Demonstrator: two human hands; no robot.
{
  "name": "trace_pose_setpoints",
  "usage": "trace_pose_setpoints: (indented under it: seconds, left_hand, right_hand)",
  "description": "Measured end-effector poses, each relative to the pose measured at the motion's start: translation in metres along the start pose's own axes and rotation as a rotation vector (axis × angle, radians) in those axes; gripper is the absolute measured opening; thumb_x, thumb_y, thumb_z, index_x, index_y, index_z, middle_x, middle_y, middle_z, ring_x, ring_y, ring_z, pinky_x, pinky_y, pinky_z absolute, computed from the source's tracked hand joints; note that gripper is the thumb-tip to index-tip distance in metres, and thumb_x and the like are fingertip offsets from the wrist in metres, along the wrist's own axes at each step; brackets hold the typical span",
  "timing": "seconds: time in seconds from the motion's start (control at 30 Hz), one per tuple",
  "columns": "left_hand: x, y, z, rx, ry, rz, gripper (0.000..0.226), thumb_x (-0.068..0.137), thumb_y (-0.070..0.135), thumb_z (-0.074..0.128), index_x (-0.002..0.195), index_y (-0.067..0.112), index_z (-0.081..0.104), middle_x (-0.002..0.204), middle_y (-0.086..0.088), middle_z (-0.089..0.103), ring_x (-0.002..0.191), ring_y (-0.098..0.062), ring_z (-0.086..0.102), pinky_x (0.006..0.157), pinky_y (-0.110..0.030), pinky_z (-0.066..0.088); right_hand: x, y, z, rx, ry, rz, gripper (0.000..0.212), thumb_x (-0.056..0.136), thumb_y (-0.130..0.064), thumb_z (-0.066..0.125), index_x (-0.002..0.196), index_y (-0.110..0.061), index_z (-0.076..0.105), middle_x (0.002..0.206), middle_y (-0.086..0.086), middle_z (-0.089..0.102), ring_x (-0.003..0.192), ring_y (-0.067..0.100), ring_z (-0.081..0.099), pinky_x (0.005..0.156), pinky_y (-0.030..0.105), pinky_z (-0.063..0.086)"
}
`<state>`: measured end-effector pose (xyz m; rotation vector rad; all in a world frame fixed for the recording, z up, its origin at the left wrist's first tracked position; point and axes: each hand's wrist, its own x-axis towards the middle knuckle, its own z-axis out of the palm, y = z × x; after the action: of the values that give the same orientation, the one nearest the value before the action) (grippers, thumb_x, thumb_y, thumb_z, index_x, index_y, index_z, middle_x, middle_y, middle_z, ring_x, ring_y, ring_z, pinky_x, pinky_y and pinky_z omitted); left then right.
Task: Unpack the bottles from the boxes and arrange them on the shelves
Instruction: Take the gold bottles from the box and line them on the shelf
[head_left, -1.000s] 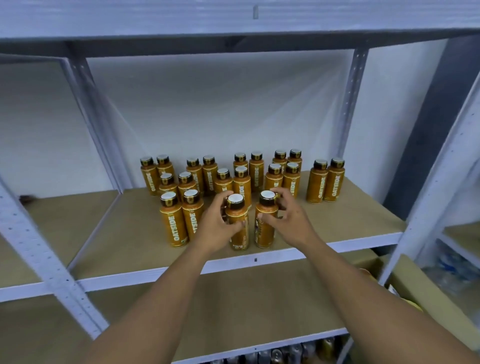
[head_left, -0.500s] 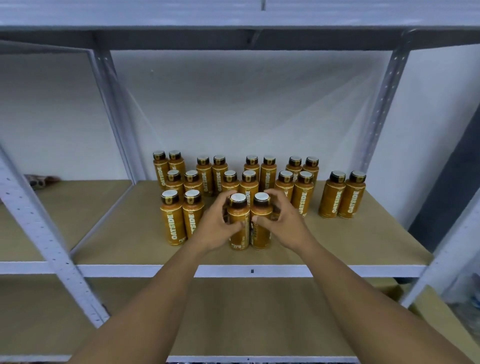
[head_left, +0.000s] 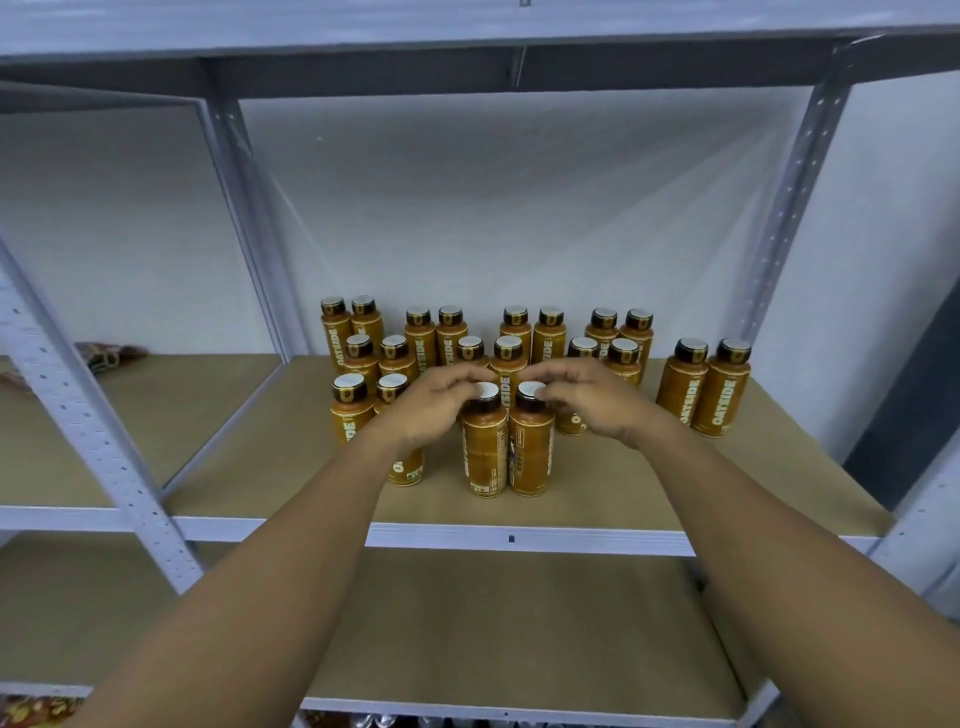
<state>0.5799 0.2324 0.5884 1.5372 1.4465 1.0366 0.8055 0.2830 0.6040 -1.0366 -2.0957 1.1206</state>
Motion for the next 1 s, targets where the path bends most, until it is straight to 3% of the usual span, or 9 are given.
trace_pose_setpoints:
  seconds: [0.17, 0.33, 0.47, 0.6, 0.77, 0.9, 1.0]
  left_hand:
    - [-0.002, -0.014, 0.009, -0.148, 0.036, -0.023, 0.027, 0.105, 0.028, 0.052, 0.120, 0.040, 0.071, 0.133, 0.009, 0.064, 0.126, -0.015, 0.057, 0.111, -0.046, 0.045]
    - [-0.003, -0.018, 0.015, -0.227, 0.073, 0.016, 0.021, 0.103, 0.027, 0.057, 0.114, 0.036, 0.073, 0.126, 0.007, 0.068, 0.123, -0.017, 0.060, 0.106, -0.045, 0.050]
    - [-0.003, -0.021, 0.016, -0.229, 0.101, 0.031, 0.016, 0.098, 0.034, 0.064, 0.113, 0.036, 0.070, 0.120, 0.006, 0.070, 0.119, -0.015, 0.063, 0.105, -0.045, 0.051]
    - [-0.004, -0.023, 0.019, -0.256, 0.123, 0.039, 0.017, 0.093, 0.040, 0.069, 0.109, 0.037, 0.067, 0.123, 0.004, 0.068, 0.120, -0.017, 0.062, 0.103, -0.044, 0.052]
    - [-0.007, -0.020, 0.026, -0.289, 0.130, 0.047, 0.022, 0.095, 0.037, 0.068, 0.114, 0.030, 0.062, 0.121, 0.003, 0.069, 0.114, -0.015, 0.065, 0.086, -0.030, 0.053]
    - [-0.009, -0.019, 0.026, -0.276, 0.130, 0.038, 0.023, 0.096, 0.043, 0.064, 0.118, 0.038, 0.062, 0.127, 0.005, 0.066, 0.119, -0.014, 0.061, 0.098, -0.037, 0.053]
    - [-0.008, -0.016, 0.025, -0.316, 0.125, 0.015, 0.025, 0.102, 0.045, 0.053, 0.124, 0.045, 0.065, 0.138, 0.011, 0.059, 0.128, -0.009, 0.052, 0.106, -0.038, 0.045]
  right_hand:
    - [0.001, 0.011, 0.005, 0.047, 0.022, 0.018, 0.037, 0.099, -0.010, 0.061, 0.134, -0.022, 0.064, 0.129, -0.005, 0.067, 0.118, 0.007, 0.062, 0.102, 0.027, 0.049]
    - [-0.003, 0.014, 0.011, 0.094, 0.055, -0.017, 0.034, 0.101, -0.013, 0.059, 0.133, -0.022, 0.064, 0.127, -0.010, 0.067, 0.116, 0.002, 0.060, 0.087, 0.012, 0.046]
    - [-0.002, 0.020, 0.015, 0.100, 0.117, -0.045, 0.027, 0.097, -0.018, 0.067, 0.123, -0.025, 0.067, 0.119, -0.011, 0.070, 0.114, 0.004, 0.062, 0.095, 0.023, 0.049]
    - [-0.002, 0.024, 0.018, 0.116, 0.156, -0.034, 0.025, 0.093, -0.026, 0.073, 0.117, -0.028, 0.066, 0.117, -0.009, 0.069, 0.112, 0.006, 0.062, 0.091, 0.024, 0.050]
    - [-0.003, 0.028, 0.021, 0.132, 0.195, -0.029, 0.026, 0.090, -0.030, 0.076, 0.115, -0.030, 0.066, 0.117, -0.011, 0.068, 0.113, 0.005, 0.061, 0.091, 0.024, 0.050]
    - [-0.004, 0.027, 0.021, 0.130, 0.195, -0.006, 0.029, 0.090, -0.038, 0.074, 0.117, -0.036, 0.064, 0.123, -0.013, 0.067, 0.119, 0.005, 0.058, 0.097, 0.030, 0.049]
    - [-0.007, 0.022, 0.022, 0.247, 0.167, 0.019, 0.033, 0.099, -0.036, 0.062, 0.132, -0.031, 0.060, 0.131, -0.010, 0.064, 0.122, 0.006, 0.056, 0.090, 0.023, 0.047]
